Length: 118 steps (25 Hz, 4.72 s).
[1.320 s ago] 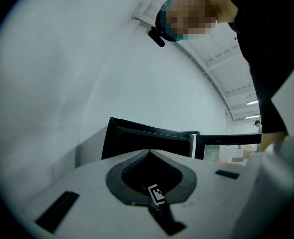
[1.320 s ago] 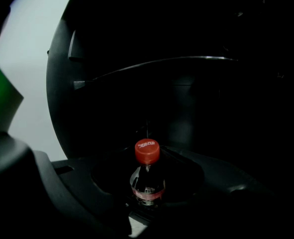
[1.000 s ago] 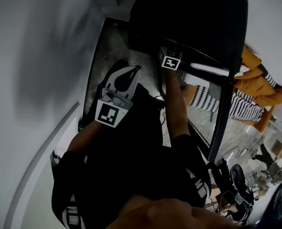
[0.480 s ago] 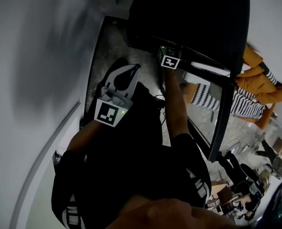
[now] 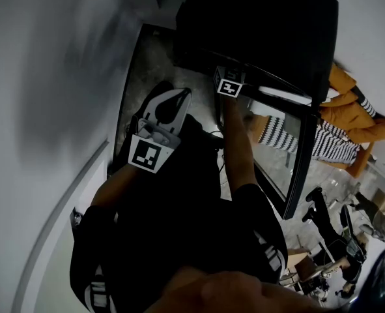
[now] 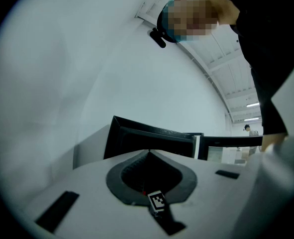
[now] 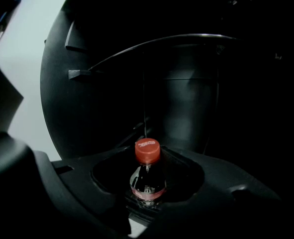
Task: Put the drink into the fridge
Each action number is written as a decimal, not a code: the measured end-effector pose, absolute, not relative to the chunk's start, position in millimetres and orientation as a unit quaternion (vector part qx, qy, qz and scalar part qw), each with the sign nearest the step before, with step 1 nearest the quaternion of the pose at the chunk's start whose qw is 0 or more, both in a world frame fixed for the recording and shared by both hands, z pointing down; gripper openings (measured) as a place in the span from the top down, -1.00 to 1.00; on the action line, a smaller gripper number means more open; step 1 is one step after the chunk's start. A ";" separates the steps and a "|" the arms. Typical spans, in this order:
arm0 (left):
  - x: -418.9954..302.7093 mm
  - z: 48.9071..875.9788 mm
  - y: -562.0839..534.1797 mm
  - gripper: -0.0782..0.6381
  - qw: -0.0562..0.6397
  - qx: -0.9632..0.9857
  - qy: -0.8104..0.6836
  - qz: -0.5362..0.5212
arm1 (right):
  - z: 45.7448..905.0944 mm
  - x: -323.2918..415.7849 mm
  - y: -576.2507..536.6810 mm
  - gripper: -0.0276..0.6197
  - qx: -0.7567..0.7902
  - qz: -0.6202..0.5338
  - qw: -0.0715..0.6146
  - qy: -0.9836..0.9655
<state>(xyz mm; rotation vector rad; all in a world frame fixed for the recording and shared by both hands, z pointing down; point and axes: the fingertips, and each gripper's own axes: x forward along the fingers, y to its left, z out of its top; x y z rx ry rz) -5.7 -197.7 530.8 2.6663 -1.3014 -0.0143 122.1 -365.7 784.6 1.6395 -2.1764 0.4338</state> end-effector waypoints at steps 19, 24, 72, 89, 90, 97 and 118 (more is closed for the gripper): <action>-12.3 516.4 -187.1 0.77 0.088 0.894 -0.439 -0.008 | 782.4 118.9 -359.9 0.27 0.580 0.168 0.211 -0.769; -13.4 502.7 -182.8 0.77 0.085 0.894 -0.441 -0.009 | 775.9 120.0 -352.4 0.25 0.583 0.174 0.218 -0.763; 41.2 377.1 -12.3 0.77 0.059 0.866 -0.495 -0.050 | 628.1 157.5 -131.4 0.91 0.571 0.236 0.181 -0.765; 25.2 370.4 -17.5 0.77 0.077 0.886 -0.454 -0.043 | 558.7 149.3 -64.3 0.91 0.603 0.226 0.147 -0.751; 21.6 368.7 -17.5 0.77 0.079 0.886 -0.454 -0.044 | 554.3 145.2 -59.7 0.91 0.603 0.224 0.147 -0.752; -4.5 369.5 -15.0 0.77 0.086 0.889 -0.449 -0.043 | 510.0 129.2 -29.8 0.91 0.620 0.216 0.117 -0.745; -42.7 361.7 -7.4 0.77 0.079 0.880 -0.466 -0.047 | 427.6 103.7 29.6 0.91 0.617 0.166 0.084 -0.764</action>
